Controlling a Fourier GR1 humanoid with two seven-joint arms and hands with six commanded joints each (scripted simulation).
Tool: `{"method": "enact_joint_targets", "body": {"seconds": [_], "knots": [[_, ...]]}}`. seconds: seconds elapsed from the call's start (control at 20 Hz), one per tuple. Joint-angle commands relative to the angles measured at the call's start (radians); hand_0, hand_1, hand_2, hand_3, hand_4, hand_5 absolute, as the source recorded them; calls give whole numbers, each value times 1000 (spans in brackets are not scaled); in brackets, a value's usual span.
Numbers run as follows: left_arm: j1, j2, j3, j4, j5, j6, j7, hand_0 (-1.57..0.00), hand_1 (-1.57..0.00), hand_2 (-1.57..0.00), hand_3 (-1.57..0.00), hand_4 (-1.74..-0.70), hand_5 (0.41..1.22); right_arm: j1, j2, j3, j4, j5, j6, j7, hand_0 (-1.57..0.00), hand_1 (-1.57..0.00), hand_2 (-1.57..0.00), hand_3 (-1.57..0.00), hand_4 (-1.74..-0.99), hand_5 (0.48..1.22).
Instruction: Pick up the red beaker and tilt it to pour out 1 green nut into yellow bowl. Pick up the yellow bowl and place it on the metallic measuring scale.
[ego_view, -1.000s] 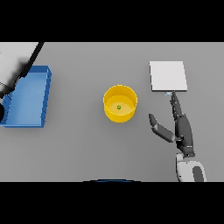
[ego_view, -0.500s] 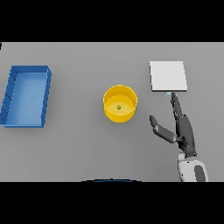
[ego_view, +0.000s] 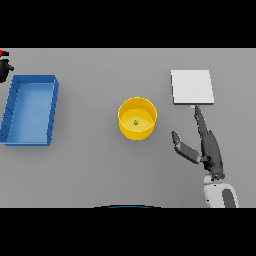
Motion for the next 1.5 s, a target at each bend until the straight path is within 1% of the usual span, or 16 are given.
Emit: {"method": "enact_joint_targets", "body": {"seconds": [0.0, 0.2, 0.25, 0.35, 0.45, 0.5, 0.55, 0.6, 0.65, 0.75, 0.8, 0.9, 1.1, 1.25, 1.4, 1.45], "knots": [[42, -2, -12, -32, 5, 28, 15, -1571, -1571, -1571, -1449, -1741, 1221, -6, -7, -8, 2, -13, 9, 0, 1, 1, 1, 1, -1217, 664], [114, -7, -35, -83, 36, 92, 47, -1571, -1571, -1571, -1509, -1741, 1221, 3, -4, -2, -1, -8, 8, -12, 1, 1, 1, 1, -1217, 666], [122, -8, -44, -93, 39, 105, 57, -1571, -1571, -1571, -1521, -1741, 1199, -7, 3, -1, 16, -2, 0, -11, 1, 1, 1, 1, -1216, 667], [142, 0, -65, -94, 51, 131, 63, -1571, -1571, -1571, -1539, -1741, 1117, 2, -8, -3, 14, 5, -1, -25, 1, 1, 1, 1, -1207, 665], [140, 7, -95, -73, 63, 130, 63, -1571, -1571, -1571, -1551, -1741, 967, -4, -2, 1, 12, 4, -2, -19, 1, 1, 1, 1, -1205, 664], [142, 19, -116, -81, 68, 127, 62, -1571, -1571, -1571, -1555, -1667, 908, 1, -2, 2, 7, 4, -1, -31, 1, 1, 1, 1, -1202, 667], [132, 26, -134, -79, 77, 102, 65, -1571, -1571, -1571, -1503, -1530, 865, 5, -2, 3, 2, 6, -2, -27, 1, 1, 1, 1, -1197, 664], [134, 29, -135, -85, 75, 85, 64, -1564, -1449, -1432, -1362, -1374, 830, 6, -3, 3, -1, 4, 0, -24, 1, 1, 1, 1, -1192, 663], [157, 54, -135, -129, 111, 26, 58, -1457, -1180, -1187, -1129, -1229, 803, 9, -6, 1, -2, -2, 5, -23, 1, 1, 1, 1, -1188, 663], [167, 85, -145, -163, 164, -64, 64, -932, -755, -767, -722, -1034, 758, 20, -1, 4, -12, 0, 0, -30, 1, 1, 1, 1, -1185, 665], [160, 98, -148, -172, 184, -96, 63, -746, -604, -613, -577, -968, 740, 36, -3, 13, -25, 14, -3, -32, 1, 1, 1, 1, -1181, 665], [166, 114, -155, -197, 208, -133, 64, -477, -386, -392, -369, -878, 710, 28, -6, 8, -24, 13, -4, -7, 1, 1, 1, 1, -1184, 667], [153, 104, -143, -176, 226, -152, 42, -195, -158, -160, -151, -802, 679, 34, 2, 17, -29, 14, 0, -8, 1, 1, 1, 1, -1188, 668], [145, 93, -130, -160, 221, -128, 8, -99, -80, -81, -77, -785, 674, 17, 3, 25, -24, 42, -12, 27, 1, 1, 1, 1, -1192, 660], [143, 86, -109, -157, 235, -112, -28, -50, -41, -41, -39, -786, 671, 19, -10, 44, -27, 89, -19, 38, 1, 1, 1, 1, -1198, 662], [135, 79, -109, -146, 230, -108, -36, -40, -32, -33, -31, -781, 674, 5, -27, 44, -24, 77, 7, 23, 1, 1, 1, 1, -1175, 677]]}}
